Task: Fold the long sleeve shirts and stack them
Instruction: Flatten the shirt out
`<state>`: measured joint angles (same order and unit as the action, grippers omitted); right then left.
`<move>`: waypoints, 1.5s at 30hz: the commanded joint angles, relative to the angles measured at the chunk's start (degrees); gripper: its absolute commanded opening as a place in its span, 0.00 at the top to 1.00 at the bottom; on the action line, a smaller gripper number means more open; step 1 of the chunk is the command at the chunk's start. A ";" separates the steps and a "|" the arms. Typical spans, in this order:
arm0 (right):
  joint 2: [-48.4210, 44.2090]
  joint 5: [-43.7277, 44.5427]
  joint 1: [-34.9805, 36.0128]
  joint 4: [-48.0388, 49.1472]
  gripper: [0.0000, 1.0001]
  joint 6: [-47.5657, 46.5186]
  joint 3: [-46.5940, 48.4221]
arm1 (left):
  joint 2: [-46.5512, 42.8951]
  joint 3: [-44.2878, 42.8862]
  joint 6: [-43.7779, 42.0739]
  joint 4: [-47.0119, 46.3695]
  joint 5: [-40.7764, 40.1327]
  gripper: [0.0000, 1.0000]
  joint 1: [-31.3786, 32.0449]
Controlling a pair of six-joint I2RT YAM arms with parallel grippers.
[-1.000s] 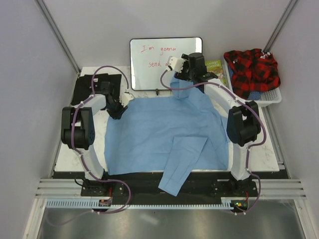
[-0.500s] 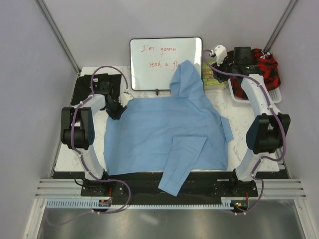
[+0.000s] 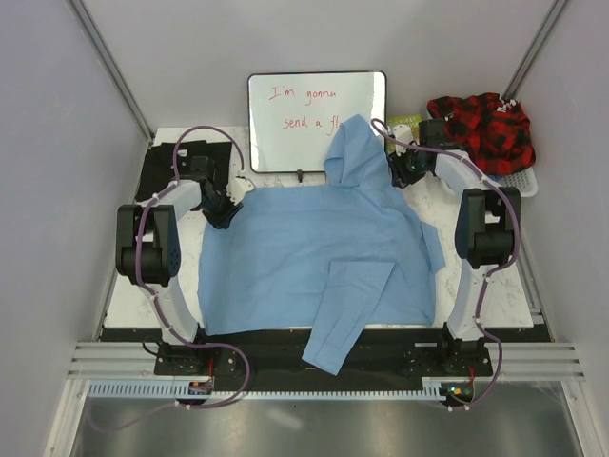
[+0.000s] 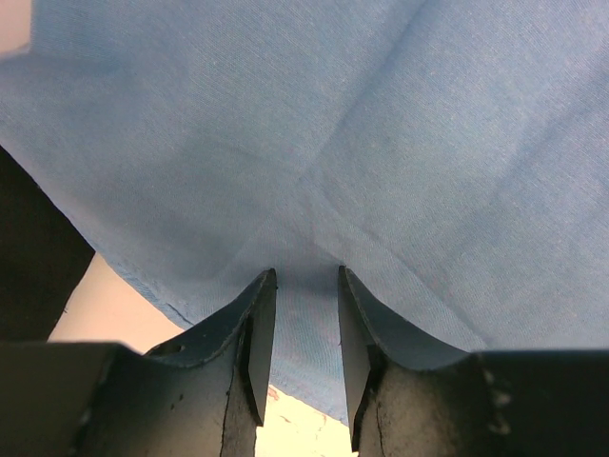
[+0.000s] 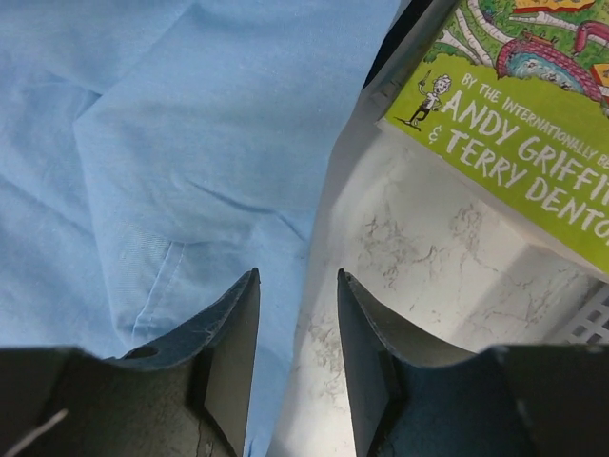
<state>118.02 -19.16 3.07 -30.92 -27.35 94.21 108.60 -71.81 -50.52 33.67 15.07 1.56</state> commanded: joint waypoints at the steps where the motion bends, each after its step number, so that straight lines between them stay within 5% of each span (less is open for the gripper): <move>1: 2.56 0.26 0.71 3.67 0.51 2.57 1.14 | -0.32 0.80 -0.54 2.63 -1.71 0.60 -0.68; 12: 6.52 2.11 1.50 4.20 0.56 1.51 1.06 | -0.58 1.06 -0.37 2.72 -1.62 0.60 -0.95; 15: 6.87 1.93 1.41 4.02 0.68 1.16 0.88 | -0.49 0.97 -0.54 2.63 -1.89 0.60 -1.04; 19: 6.18 5.08 1.15 3.76 1.00 -0.50 0.88 | -0.75 1.41 -0.80 2.72 -2.33 0.59 -1.30; 30: 4.77 11.51 -0.08 5.43 1.00 -1.21 4.75 | -1.98 0.97 -0.02 2.89 -0.84 0.62 -1.47; 34: 2.05 9.33 -0.08 3.33 0.62 -0.77 4.31 | -9.52 0.88 -1.33 5.70 7.76 0.52 -1.47; 37: -1.90 7.21 0.18 0.69 0.50 -0.07 3.61 | -17.32 1.15 -2.21 8.77 13.57 0.44 1.85; 41: -9.10 2.39 0.18 -1.95 0.47 2.03 0.89 | -25.79 4.83 -2.21 10.01 20.68 0.34 13.24; 45: -14.30 -1.48 1.32 -4.67 0.49 4.49 -4.73 | -24.67 5.98 3.57 4.85 25.18 0.28 26.45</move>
<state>110.80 -14.44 3.18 -32.18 -26.26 93.76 82.43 -68.10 -50.61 40.51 31.03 16.93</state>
